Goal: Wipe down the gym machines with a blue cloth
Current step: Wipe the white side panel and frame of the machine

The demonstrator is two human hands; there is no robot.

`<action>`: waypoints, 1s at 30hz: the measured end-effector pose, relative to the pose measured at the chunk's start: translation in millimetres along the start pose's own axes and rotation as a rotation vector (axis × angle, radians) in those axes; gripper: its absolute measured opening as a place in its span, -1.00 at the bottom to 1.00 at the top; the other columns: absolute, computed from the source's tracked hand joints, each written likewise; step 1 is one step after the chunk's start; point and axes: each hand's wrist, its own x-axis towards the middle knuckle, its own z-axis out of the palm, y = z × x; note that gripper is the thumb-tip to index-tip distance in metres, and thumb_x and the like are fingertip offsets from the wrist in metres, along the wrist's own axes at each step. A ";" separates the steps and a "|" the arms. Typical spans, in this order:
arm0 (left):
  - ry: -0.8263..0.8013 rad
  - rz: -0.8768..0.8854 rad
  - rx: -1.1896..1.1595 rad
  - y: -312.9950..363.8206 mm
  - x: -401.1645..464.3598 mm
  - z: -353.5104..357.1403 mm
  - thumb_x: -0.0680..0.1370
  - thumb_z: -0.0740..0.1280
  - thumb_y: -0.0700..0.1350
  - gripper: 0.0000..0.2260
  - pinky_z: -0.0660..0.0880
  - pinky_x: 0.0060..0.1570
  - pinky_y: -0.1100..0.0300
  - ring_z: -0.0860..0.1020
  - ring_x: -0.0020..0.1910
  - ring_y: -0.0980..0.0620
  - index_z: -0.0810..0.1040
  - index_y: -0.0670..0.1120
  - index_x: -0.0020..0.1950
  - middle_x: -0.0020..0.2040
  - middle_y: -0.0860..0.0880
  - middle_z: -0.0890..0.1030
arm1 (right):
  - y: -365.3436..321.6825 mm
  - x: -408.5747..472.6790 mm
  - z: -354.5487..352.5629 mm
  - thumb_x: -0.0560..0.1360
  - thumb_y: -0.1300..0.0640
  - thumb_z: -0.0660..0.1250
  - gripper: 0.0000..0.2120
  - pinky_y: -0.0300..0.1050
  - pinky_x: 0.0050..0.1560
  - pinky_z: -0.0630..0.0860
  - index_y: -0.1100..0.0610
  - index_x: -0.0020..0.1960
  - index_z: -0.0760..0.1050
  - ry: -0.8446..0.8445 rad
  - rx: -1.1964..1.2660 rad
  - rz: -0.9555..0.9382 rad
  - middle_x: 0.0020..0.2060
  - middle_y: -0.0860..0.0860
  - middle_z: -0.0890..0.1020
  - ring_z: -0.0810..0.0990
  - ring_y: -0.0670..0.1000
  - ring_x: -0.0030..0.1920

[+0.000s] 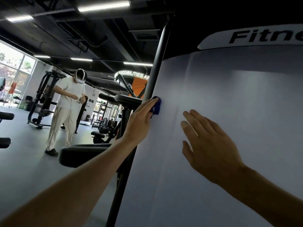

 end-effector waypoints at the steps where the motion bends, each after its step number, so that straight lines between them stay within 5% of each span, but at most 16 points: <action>1: 0.012 0.033 0.026 -2.9 -16.1 3.9 0.71 0.19 -0.31 -0.56 0.31 0.51 0.28 0.39 0.53 0.04 0.39 -0.08 0.58 0.55 -0.04 0.42 | -1.8 -4.7 1.4 0.60 -0.01 0.16 -0.47 0.09 0.49 0.24 0.29 0.45 0.44 -0.003 -0.012 0.000 0.49 0.24 0.42 0.35 0.20 0.54; 4: 0.040 0.075 0.110 -17.8 -96.0 15.8 0.72 0.15 -0.15 -0.60 0.33 0.54 0.11 0.35 0.57 -0.02 0.41 -0.08 0.56 0.57 -0.05 0.40 | -8.9 -22.2 6.1 0.63 0.00 0.10 -0.44 0.15 0.53 0.28 0.31 0.51 0.37 -0.018 -0.012 -0.008 0.52 0.25 0.37 0.31 0.20 0.56; 8: 0.005 0.113 0.169 -24.1 -176.7 19.6 0.70 0.17 -0.12 -0.56 0.28 0.54 0.18 0.30 0.60 0.04 0.33 0.00 0.60 0.61 0.05 0.33 | -14.4 -32.8 10.4 0.65 0.00 0.07 -0.43 0.16 0.52 0.31 0.32 0.54 0.32 -0.039 0.005 -0.005 0.55 0.24 0.32 0.26 0.18 0.59; 14: -0.042 0.040 0.144 -2.2 -50.4 5.2 0.69 0.19 -0.31 -0.54 0.36 0.53 -0.01 0.33 0.57 -0.05 0.37 -0.07 0.59 0.58 -0.04 0.37 | -7.2 -22.8 5.7 0.60 -0.02 0.11 -0.44 0.10 0.50 0.30 0.29 0.46 0.44 0.000 0.014 -0.015 0.49 0.23 0.43 0.37 0.18 0.53; 17: -0.018 0.034 0.087 20.4 15.5 3.2 0.68 0.20 -0.37 -0.53 0.36 0.53 0.05 0.36 0.54 -0.02 0.38 -0.11 0.59 0.56 -0.08 0.41 | -7.4 -21.4 6.1 0.60 -0.04 0.09 -0.42 0.11 0.50 0.26 0.29 0.48 0.42 0.005 0.008 -0.002 0.50 0.23 0.41 0.37 0.19 0.53; 20: 0.004 0.146 0.162 21.4 -6.6 13.1 0.67 0.20 -0.39 -0.53 0.34 0.55 -0.07 0.34 0.57 -0.09 0.40 -0.14 0.57 0.56 -0.12 0.41 | -9.8 -27.2 5.4 0.60 -0.02 0.10 -0.42 0.13 0.50 0.31 0.30 0.49 0.41 0.005 0.016 0.013 0.51 0.23 0.39 0.35 0.19 0.54; 26: -0.018 0.275 0.265 8.4 -148.0 28.4 0.58 0.33 -0.26 -0.44 0.21 0.58 0.15 0.31 0.58 -0.04 0.31 -0.08 0.58 0.59 0.06 0.28 | -16.3 -43.3 3.1 0.61 0.03 0.09 -0.44 0.15 0.48 0.38 0.33 0.49 0.39 -0.031 0.034 0.002 0.51 0.25 0.39 0.33 0.20 0.55; 30: -0.116 0.289 0.234 10.6 -104.1 14.2 0.62 0.31 -0.36 -0.47 0.29 0.55 0.03 0.28 0.60 0.02 0.36 -0.11 0.58 0.58 -0.03 0.36 | -8.5 -35.5 0.3 0.60 0.00 0.08 -0.43 0.13 0.51 0.34 0.32 0.48 0.41 -0.015 0.028 0.016 0.51 0.24 0.40 0.33 0.20 0.55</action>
